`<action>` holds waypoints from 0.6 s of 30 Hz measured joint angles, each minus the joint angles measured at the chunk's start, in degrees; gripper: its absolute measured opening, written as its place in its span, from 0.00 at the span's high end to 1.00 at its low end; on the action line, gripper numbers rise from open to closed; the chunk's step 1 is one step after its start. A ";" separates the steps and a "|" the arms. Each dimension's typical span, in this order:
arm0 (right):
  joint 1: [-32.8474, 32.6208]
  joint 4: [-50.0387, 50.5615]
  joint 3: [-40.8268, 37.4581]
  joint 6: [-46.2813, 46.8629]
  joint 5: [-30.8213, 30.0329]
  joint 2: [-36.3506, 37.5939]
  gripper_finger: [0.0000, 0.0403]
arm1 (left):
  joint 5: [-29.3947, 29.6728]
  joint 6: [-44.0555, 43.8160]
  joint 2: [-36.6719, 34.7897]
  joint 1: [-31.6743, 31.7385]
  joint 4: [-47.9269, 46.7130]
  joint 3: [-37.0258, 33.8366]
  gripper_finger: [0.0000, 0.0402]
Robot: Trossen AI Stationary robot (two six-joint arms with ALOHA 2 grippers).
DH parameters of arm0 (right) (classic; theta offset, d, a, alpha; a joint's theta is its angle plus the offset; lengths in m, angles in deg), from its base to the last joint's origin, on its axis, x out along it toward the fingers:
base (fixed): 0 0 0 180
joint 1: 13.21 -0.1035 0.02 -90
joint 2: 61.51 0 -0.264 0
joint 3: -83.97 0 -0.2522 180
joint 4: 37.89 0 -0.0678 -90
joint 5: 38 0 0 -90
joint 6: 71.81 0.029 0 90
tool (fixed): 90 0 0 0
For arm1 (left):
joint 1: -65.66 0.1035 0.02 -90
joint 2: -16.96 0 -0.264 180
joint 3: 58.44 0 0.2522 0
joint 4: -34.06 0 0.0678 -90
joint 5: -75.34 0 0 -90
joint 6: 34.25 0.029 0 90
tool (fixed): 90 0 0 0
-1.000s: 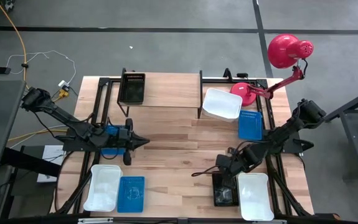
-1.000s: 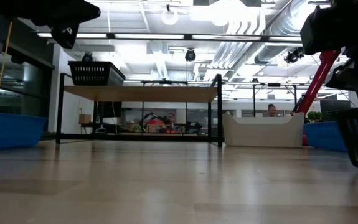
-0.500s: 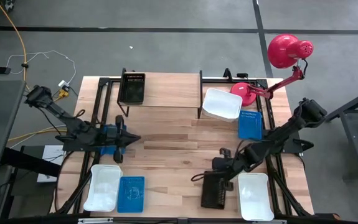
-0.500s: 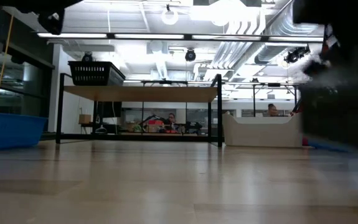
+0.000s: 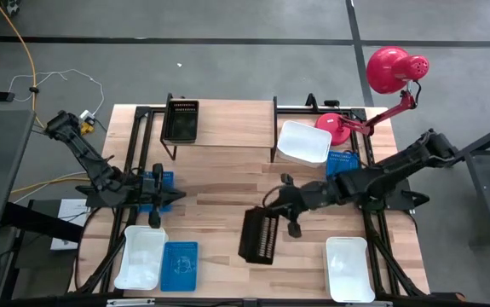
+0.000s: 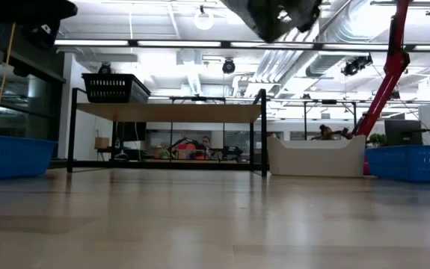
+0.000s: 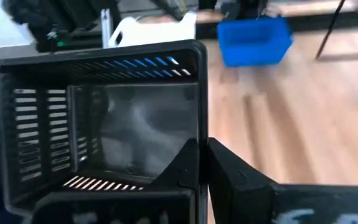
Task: Stack baskets on shelf by color
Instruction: Stack the black bin on the black bin on the shelf
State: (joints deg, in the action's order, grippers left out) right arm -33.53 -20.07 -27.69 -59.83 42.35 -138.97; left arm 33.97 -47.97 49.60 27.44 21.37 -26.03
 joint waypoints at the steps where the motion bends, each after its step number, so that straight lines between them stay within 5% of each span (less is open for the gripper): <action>1: 0.43 0.46 0.60 -1.08 -0.41 -0.12 1.00 | 0.01 -0.17 0.20 -0.30 0.00 0.00 1.00; 18: 1.16 1.18 2.05 -4.56 -13.38 -0.12 1.00 | 4.65 -1.11 0.86 -0.52 3.09 0.00 1.00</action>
State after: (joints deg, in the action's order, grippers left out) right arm -32.37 -18.89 -25.65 -64.39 28.96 -139.09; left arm 38.61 -49.08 50.46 26.92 24.46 -26.03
